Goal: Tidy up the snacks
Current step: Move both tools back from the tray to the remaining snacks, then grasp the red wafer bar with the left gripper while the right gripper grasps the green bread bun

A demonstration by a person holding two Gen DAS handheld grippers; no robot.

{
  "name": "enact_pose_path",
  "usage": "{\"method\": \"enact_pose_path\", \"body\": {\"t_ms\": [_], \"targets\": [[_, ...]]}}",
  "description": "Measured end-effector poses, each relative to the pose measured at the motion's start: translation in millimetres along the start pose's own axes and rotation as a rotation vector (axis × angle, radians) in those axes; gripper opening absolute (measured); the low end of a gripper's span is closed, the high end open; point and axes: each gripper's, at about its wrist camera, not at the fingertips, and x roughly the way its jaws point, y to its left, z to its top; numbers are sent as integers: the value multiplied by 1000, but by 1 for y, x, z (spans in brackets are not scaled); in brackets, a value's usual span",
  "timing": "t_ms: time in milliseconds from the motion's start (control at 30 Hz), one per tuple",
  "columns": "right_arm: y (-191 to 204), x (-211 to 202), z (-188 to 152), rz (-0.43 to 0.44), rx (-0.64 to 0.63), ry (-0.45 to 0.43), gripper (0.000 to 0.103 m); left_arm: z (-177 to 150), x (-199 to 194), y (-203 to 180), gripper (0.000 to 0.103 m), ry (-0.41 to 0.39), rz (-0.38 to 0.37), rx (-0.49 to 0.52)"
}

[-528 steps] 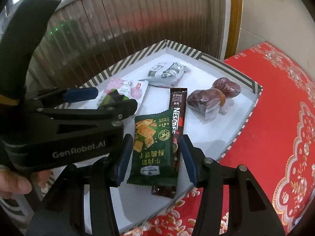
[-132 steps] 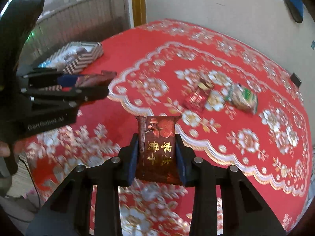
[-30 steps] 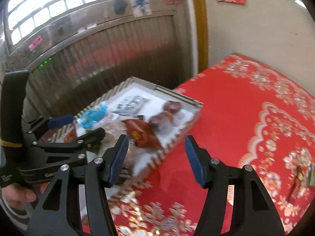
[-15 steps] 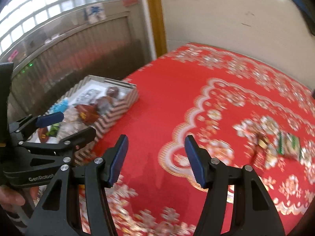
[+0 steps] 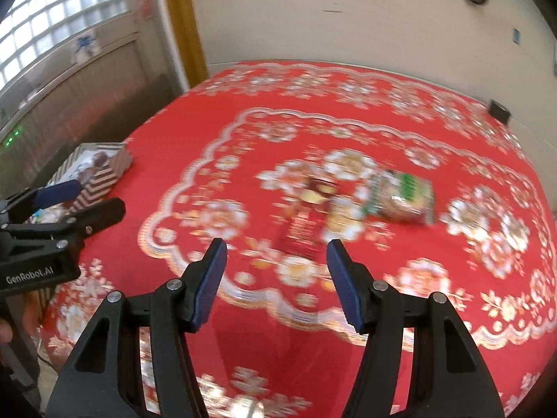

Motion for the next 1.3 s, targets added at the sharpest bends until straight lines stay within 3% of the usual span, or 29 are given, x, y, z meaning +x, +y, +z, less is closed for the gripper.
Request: {"method": "enact_pose_path", "body": {"t_ms": [400, 1000, 1067, 1133, 1300], "targets": [[-73, -9, 2, -81, 81, 10, 60, 21, 33, -74, 91, 48, -71, 70], [-111, -2, 6, -83, 136, 10, 60, 36, 89, -125, 90, 163, -167, 88], [-115, 3, 13, -76, 157, 4, 60, 37, 96, -128, 76, 176, -189, 93], [-119, 8, 20, -61, 188, 2, 60, 38, 98, -131, 54, 168, -172, 112], [-121, 24, 34, -43, 236, 15, 63, 40, 99, -127, 29, 165, -162, 139]]}}
